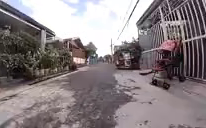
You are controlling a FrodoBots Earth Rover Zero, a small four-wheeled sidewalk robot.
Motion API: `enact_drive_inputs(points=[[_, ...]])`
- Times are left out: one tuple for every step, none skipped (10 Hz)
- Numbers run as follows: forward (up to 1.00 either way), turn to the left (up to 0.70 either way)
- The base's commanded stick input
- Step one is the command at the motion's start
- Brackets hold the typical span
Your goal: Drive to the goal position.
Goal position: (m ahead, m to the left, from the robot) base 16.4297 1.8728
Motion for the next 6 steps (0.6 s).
enact_drive_inputs(points=[[1.00, 0.00], [1.00, 0.00], [1.00, 0.00], [1.00, 0.00], [1.00, 0.00], [1.00, 0.00]])
